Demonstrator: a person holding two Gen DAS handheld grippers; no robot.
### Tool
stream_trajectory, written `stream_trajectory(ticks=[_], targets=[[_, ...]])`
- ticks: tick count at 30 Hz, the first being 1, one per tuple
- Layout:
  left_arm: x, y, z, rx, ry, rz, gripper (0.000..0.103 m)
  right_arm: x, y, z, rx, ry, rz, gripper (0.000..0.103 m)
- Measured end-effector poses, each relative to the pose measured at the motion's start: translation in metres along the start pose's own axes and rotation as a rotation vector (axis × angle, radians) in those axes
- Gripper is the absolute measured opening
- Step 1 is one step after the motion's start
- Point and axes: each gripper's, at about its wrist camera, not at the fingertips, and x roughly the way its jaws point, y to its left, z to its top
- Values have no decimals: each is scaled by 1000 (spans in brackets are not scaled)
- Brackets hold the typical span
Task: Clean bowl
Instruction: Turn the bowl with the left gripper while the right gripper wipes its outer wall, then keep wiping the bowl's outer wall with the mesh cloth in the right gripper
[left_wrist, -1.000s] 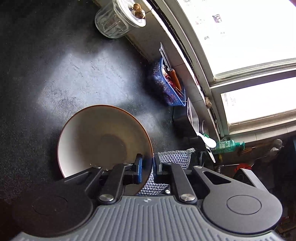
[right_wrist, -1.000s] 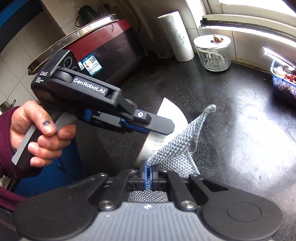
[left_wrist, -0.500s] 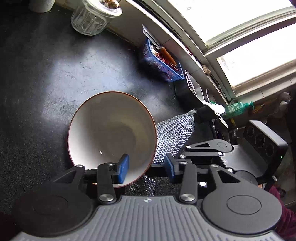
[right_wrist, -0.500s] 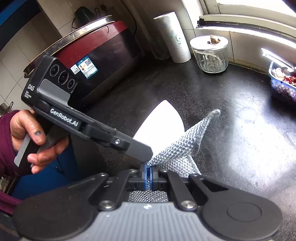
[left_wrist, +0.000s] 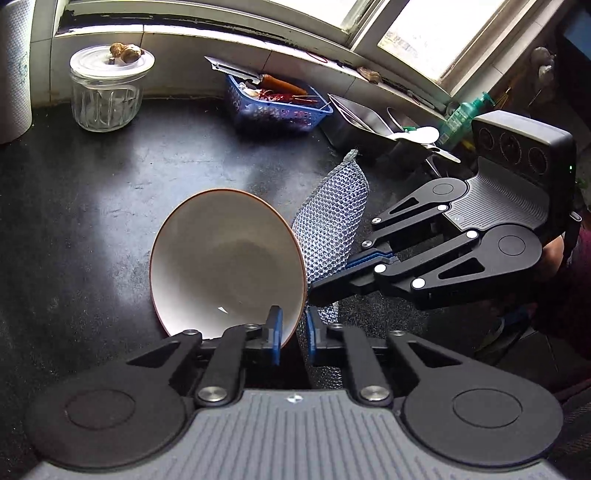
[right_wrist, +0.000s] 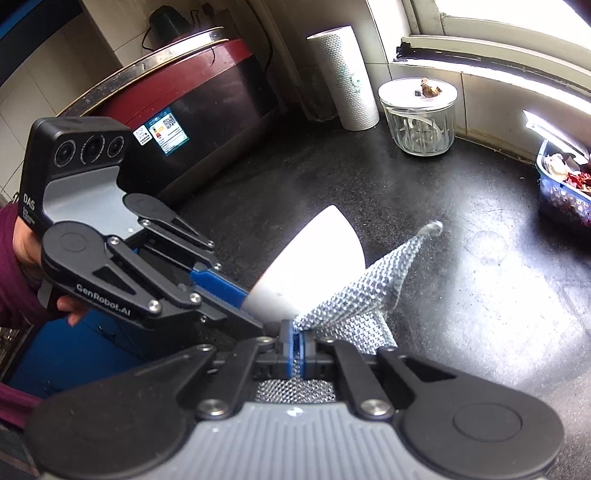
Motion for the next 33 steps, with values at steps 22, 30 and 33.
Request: stream_trajectory(ticks=[22,30,33], targets=[[4,59,-29,-796,-242,-248,9,-2,27,-12,-77,-6,30,3],[4,60,-24,-774,-238,-236,9,15,29,-19,-73,38,34,3],[5,62,-22,-775,-226,-243,10,14,26,-18,-69,34,27,3]])
